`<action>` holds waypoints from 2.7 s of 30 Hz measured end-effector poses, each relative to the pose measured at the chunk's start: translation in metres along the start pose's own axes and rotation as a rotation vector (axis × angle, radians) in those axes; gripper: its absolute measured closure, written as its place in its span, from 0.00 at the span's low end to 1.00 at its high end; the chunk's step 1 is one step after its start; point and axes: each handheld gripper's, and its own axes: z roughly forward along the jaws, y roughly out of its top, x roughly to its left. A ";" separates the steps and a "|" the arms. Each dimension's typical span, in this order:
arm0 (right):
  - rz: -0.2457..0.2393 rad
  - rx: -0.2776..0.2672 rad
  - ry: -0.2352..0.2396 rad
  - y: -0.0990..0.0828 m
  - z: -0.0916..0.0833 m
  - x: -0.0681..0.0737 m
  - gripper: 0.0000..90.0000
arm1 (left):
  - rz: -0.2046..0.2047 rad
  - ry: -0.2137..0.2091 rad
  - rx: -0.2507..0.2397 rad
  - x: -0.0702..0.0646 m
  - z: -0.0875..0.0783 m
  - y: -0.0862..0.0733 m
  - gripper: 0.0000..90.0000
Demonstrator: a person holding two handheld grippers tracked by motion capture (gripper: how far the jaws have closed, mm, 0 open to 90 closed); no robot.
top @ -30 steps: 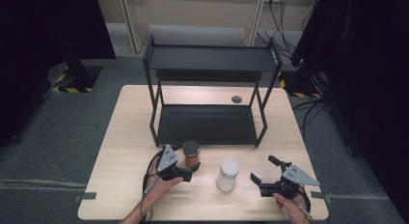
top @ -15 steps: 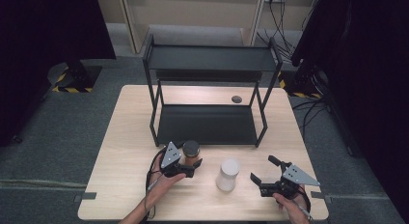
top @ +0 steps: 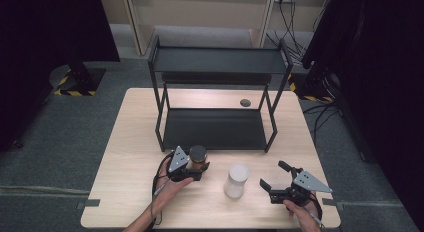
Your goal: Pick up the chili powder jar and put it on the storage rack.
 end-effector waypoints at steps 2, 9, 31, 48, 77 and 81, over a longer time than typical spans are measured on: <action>0.001 -0.001 -0.001 0.000 0.000 0.000 0.00 | -0.005 -0.003 0.002 0.001 0.000 0.000 0.30; 0.002 -0.003 -0.003 0.000 -0.001 0.000 0.00 | 0.003 -0.008 0.014 0.000 0.000 0.004 0.35; -0.001 -0.006 0.000 0.000 -0.001 0.001 0.01 | -0.003 0.013 -0.025 0.004 -0.018 0.018 0.35; -0.002 -0.005 0.004 0.000 0.000 0.001 0.01 | -0.008 -0.009 -0.057 0.007 -0.031 0.048 0.35; -0.001 -0.003 0.004 0.000 0.000 0.001 0.01 | 0.043 -0.001 -0.061 0.019 -0.049 0.133 0.35; 0.000 -0.005 0.004 0.000 0.000 0.001 0.01 | 0.048 0.002 -0.056 0.022 -0.049 0.144 0.35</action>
